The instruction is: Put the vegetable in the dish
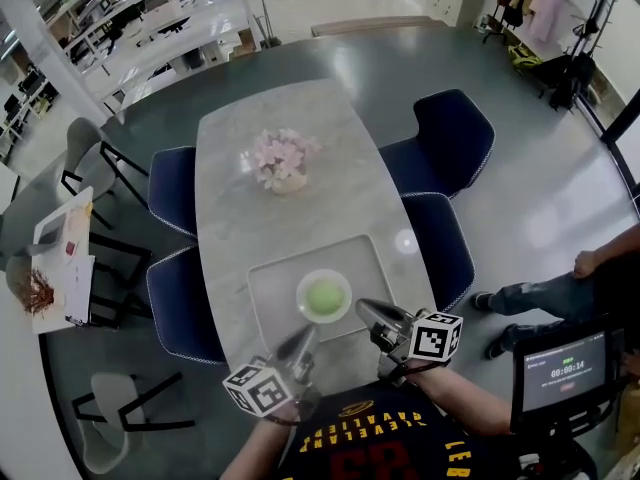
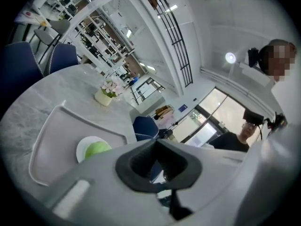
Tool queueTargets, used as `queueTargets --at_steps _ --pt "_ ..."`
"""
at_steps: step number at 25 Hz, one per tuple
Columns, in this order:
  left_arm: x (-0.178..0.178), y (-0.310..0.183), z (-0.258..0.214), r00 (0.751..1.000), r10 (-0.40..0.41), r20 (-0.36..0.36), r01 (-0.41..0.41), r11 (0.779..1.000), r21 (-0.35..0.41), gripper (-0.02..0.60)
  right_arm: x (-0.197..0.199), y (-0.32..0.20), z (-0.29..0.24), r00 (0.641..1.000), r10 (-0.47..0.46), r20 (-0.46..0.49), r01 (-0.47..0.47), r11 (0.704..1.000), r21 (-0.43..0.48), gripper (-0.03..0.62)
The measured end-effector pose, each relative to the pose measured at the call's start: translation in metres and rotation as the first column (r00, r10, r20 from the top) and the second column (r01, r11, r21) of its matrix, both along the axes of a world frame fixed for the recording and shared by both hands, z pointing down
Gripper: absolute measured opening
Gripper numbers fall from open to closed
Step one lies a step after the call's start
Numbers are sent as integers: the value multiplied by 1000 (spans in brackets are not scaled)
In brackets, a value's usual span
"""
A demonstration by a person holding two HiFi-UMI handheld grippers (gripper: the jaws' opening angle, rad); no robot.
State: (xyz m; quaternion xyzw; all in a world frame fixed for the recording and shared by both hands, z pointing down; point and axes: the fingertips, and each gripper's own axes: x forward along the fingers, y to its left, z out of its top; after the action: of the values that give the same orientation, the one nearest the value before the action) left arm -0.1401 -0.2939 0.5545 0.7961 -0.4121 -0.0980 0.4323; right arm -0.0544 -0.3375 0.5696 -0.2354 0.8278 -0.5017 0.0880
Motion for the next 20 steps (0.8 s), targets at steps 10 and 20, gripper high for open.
queueTargets --at_steps 10,20 --pt "15 12 -33 998 31 56 -38 990 133 2 1 23 -45 998 24 61 -32 989 142 6" --pt "28 5 -26 997 42 66 -52 988 146 2 5 20 -44 998 3 60 -14 983 186 6"
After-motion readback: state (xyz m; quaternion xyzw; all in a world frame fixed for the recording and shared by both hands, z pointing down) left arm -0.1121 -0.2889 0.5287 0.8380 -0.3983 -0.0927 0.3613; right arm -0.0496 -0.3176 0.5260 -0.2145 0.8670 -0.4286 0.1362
